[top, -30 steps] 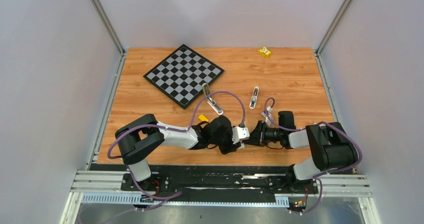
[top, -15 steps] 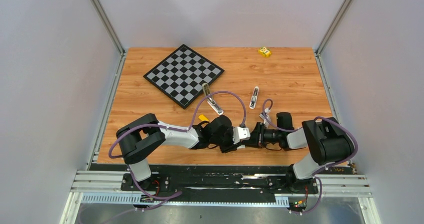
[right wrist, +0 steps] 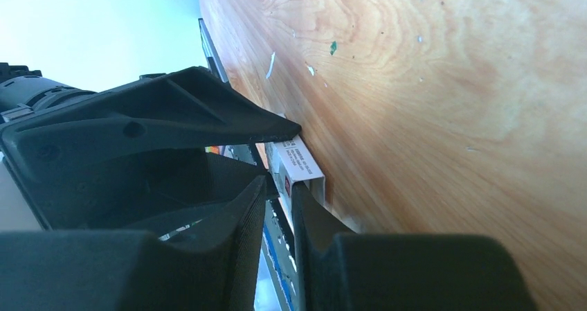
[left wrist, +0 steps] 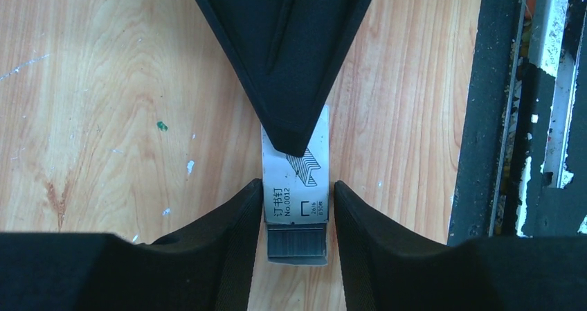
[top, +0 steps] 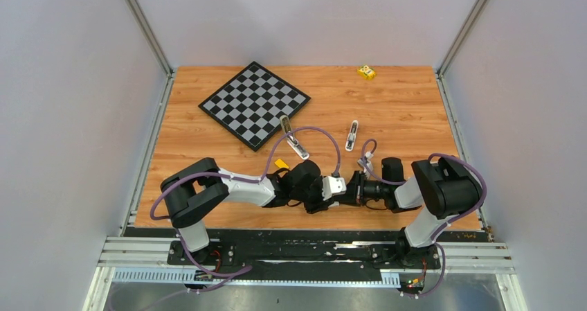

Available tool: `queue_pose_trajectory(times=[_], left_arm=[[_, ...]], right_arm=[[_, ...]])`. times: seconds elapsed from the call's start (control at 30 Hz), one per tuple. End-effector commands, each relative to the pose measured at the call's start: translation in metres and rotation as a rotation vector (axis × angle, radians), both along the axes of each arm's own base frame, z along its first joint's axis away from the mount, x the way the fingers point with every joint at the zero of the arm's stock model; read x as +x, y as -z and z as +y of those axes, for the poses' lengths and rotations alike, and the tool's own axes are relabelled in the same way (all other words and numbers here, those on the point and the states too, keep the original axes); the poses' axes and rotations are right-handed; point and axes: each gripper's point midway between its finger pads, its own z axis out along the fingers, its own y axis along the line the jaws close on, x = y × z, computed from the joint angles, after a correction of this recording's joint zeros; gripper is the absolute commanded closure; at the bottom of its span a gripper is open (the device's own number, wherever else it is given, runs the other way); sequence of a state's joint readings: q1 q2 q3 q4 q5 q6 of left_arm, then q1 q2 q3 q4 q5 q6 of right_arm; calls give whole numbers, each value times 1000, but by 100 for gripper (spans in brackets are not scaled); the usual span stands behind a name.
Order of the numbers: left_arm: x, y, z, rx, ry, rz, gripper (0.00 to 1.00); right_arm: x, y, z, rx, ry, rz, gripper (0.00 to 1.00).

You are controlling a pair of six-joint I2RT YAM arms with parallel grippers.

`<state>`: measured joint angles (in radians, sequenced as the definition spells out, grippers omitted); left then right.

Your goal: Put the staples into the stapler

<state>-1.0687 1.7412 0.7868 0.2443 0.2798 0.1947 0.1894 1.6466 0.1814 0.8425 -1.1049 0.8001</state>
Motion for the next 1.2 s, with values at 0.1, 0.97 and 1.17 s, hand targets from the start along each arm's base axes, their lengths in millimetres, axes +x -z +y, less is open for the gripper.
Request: queue_pose_trajectory(times=[0.1, 0.97, 1.17], left_arm=[[-15, 26, 40, 132, -27, 49, 52], [-9, 31, 64, 191, -105, 16, 60], [-10, 34, 65, 204, -103, 27, 56]], right_arm=[[-6, -2, 3, 12, -38, -17, 83], [3, -7, -14, -53, -11, -53, 100], [3, -8, -13, -45, -12, -53, 100]])
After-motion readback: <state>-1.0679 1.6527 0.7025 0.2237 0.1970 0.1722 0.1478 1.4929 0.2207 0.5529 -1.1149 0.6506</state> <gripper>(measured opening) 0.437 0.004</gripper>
